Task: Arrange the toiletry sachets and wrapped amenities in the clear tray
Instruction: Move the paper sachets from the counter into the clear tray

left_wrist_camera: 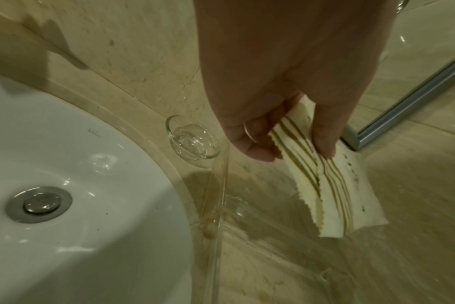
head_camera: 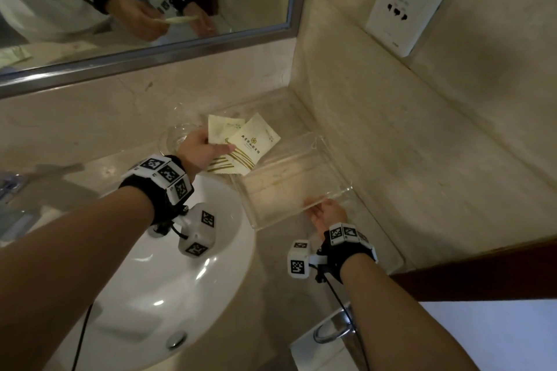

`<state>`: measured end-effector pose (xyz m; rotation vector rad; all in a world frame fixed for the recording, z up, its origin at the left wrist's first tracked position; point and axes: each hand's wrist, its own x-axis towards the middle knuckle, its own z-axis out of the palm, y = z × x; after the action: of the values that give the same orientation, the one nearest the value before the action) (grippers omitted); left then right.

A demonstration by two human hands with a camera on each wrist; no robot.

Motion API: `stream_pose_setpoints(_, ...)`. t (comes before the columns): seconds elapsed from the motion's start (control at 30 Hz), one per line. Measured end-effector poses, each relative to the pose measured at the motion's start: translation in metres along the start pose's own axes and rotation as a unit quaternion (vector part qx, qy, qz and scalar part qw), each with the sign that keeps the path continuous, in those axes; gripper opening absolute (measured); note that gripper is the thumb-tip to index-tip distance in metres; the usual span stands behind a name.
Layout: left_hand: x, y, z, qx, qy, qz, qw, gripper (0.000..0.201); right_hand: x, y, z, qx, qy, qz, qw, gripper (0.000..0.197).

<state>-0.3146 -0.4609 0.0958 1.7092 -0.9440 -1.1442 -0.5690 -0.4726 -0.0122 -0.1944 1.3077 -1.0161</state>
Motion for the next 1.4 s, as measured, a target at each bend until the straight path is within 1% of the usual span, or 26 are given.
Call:
stream_pose_setpoints(0.1,0.001,-0.001,0.000,0.000,-0.001,-0.003,1.000,0.034,0.006,-0.005,0.004,0.000,0.001,0.006,1.000,0.023)
stream_pose_setpoints(0.2,0.004,-0.002,0.001,0.004,0.013,-0.005,1.000,0.034,0.013,-0.008,0.008,-0.045,0.006,0.017,0.999,0.023)
stream_pose_setpoints(0.3,0.005,-0.003,0.005,0.014,0.022,-0.005,1.000,0.035,0.018,-0.009,0.008,-0.060,0.004,0.014,0.998,0.021)
stream_pose_setpoints(0.4,0.006,-0.003,0.006,0.023,0.019,-0.011,0.999,0.035,0.019,-0.010,0.004,-0.140,0.028,0.024,0.990,0.019)
stream_pose_setpoints(0.43,0.006,-0.003,0.007,0.020,0.012,-0.015,1.000,0.035,0.020,-0.013,0.002,-0.187,0.046,0.026,0.981,0.022)
stream_pose_setpoints(0.47,0.006,-0.004,0.007,0.018,0.004,-0.021,1.000,0.035,0.019,-0.018,0.001,-0.263,0.072,0.027,0.962,0.027)
stream_pose_setpoints(0.5,0.006,-0.004,0.007,0.016,-0.003,-0.024,1.000,0.035,0.020,-0.024,0.000,-0.343,0.103,0.023,0.933,0.037)
stream_pose_setpoints(0.53,0.006,-0.004,0.008,0.014,-0.008,-0.026,1.000,0.033,0.019,-0.030,0.002,-0.409,0.132,0.012,0.903,0.042)
stream_pose_setpoints(0.57,0.006,-0.003,0.009,0.013,-0.013,-0.027,0.999,0.031,0.017,-0.037,0.005,-0.430,0.138,-0.002,0.892,0.044)
stream_pose_setpoints(0.6,0.007,-0.003,0.010,0.013,-0.018,-0.028,0.999,0.030,0.015,-0.041,0.010,-0.413,0.119,-0.017,0.903,0.045)
stream_pose_setpoints(0.63,0.007,-0.002,0.011,0.015,-0.023,-0.029,0.999,0.031,0.016,-0.044,0.017,-0.373,0.080,-0.032,0.924,0.046)
stream_pose_setpoints(0.67,0.007,-0.001,0.012,0.017,-0.027,-0.030,0.999,0.031,0.014,-0.046,0.025,-0.332,0.027,-0.049,0.942,0.045)
stream_pose_setpoints(0.7,0.007,-0.001,0.013,0.016,-0.026,-0.030,0.999,0.031,0.010,-0.048,0.034,-0.309,-0.036,-0.065,0.948,0.043)
stream_pose_setpoints(0.73,0.007,0.000,0.014,0.012,-0.025,-0.029,0.999,0.030,0.005,-0.049,0.045,-0.299,-0.098,-0.079,0.946,0.041)
stream_pose_setpoints(0.8,0.007,-0.001,0.016,0.004,-0.028,-0.032,0.999,0.030,-0.008,-0.049,0.066,-0.292,-0.202,-0.093,0.930,0.031)
stream_pose_setpoints(0.83,0.007,-0.002,0.016,0.005,-0.032,-0.033,0.999,0.031,-0.011,-0.047,0.074,-0.290,-0.235,-0.095,0.923,0.024)
stream_pose_setpoints(0.9,0.008,-0.004,0.016,0.009,-0.034,-0.036,0.999,0.034,-0.011,-0.040,0.084,-0.278,-0.260,-0.081,0.921,0.019)
stream_pose_setpoints(1.03,0.010,-0.006,0.014,-0.001,-0.036,-0.045,0.998,0.035,-0.002,-0.035,0.086,-0.236,-0.233,-0.054,0.942,0.021)
stream_pose_setpoints(1.1,0.010,-0.008,0.011,0.002,-0.014,-0.044,0.999,0.035,0.007,-0.037,0.081,-0.236,-0.201,-0.035,0.950,0.022)
stream_pose_setpoints(1.13,0.011,-0.010,0.008,0.003,0.002,-0.046,0.999,0.036,0.012,-0.038,0.076,-0.254,-0.181,-0.024,0.950,0.023)
stream_pose_setpoints(1.17,0.012,-0.011,0.006,0.005,0.015,-0.048,0.999,0.036,0.016,-0.039,0.070,-0.283,-0.161,-0.012,0.945,0.025)
stream_pose_setpoints(1.2,0.013,-0.013,0.003,0.008,0.026,-0.050,0.998,0.035,0.019,-0.040,0.064,-0.326,-0.142,0.000,0.935,0.026)
stream_pose_setpoints(1.27,0.013,-0.016,-0.003,0.010,0.043,-0.056,0.997,0.034,0.027,-0.041,0.053,-0.414,-0.114,0.038,0.902,0.027)
stream_pose_setpoints(1.3,0.013,-0.017,-0.005,0.010,0.050,-0.058,0.997,0.034,0.029,-0.040,0.050,-0.440,-0.104,0.059,0.890,0.027)
stream_pose_setpoints(1.33,0.013,-0.019,-0.007,0.010,0.059,-0.061,0.996,0.034,0.030,-0.040,0.048,-0.451,-0.097,0.078,0.884,0.027)
stream_pose_setpoints(1.4,0.011,-0.021,-0.009,0.012,0.073,-0.066,0.995,0.032,0.031,-0.038,0.053,-0.442,-0.086,0.107,0.886,0.026)
